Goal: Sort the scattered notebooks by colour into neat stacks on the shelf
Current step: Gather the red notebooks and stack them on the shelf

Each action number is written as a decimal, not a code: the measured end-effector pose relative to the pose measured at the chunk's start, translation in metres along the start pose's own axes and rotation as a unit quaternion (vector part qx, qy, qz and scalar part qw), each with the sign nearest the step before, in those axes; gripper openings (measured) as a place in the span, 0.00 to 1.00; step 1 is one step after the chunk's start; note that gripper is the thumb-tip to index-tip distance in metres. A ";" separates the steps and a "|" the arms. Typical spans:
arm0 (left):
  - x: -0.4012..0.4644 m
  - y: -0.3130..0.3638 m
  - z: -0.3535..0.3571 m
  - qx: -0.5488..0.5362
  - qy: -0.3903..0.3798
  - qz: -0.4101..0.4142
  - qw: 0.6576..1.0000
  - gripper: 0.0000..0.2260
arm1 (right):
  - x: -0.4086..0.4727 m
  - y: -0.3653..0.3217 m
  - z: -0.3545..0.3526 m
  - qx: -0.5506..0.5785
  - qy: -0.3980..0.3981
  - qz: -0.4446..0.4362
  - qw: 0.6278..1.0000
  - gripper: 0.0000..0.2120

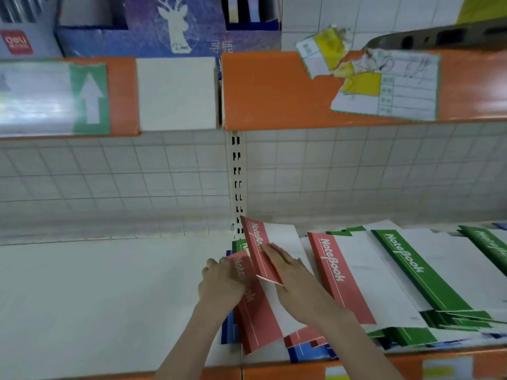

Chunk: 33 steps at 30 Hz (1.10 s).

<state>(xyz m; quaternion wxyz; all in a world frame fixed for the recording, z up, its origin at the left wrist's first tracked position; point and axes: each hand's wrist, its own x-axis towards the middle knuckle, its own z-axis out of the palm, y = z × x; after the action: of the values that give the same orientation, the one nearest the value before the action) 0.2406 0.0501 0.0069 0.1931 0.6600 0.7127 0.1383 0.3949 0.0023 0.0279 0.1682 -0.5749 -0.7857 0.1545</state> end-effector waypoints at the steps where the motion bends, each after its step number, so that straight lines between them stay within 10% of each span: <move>1: 0.000 0.001 0.002 -0.017 -0.012 -0.003 1.000 0.17 | 0.001 0.001 0.001 0.001 -0.004 -0.002 1.000 0.33; 16: 0.010 0.011 0.004 -0.164 0.071 0.003 0.984 0.11 | 0.001 0.002 0.000 0.017 -0.008 -0.023 1.000 0.33; 24: -0.001 0.032 -0.009 -0.599 -0.036 -0.058 0.798 0.08 | -0.004 0.007 -0.002 -0.030 -0.091 -0.025 0.995 0.41; 27: -0.003 0.034 -0.007 -0.569 -0.073 -0.044 0.818 0.17 | -0.006 0.008 -0.001 -0.019 -0.101 -0.019 0.995 0.45; 33: -0.003 0.033 -0.003 -0.499 -0.043 -0.030 0.865 0.12 | -0.009 0.025 -0.023 -0.065 0.115 0.120 0.984 0.14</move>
<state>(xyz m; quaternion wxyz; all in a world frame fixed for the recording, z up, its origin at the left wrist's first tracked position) 0.2686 0.0499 0.0245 0.5312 0.4591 0.5593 0.4408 0.4294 0.0021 0.0367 0.2004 -0.6887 -0.6946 0.0552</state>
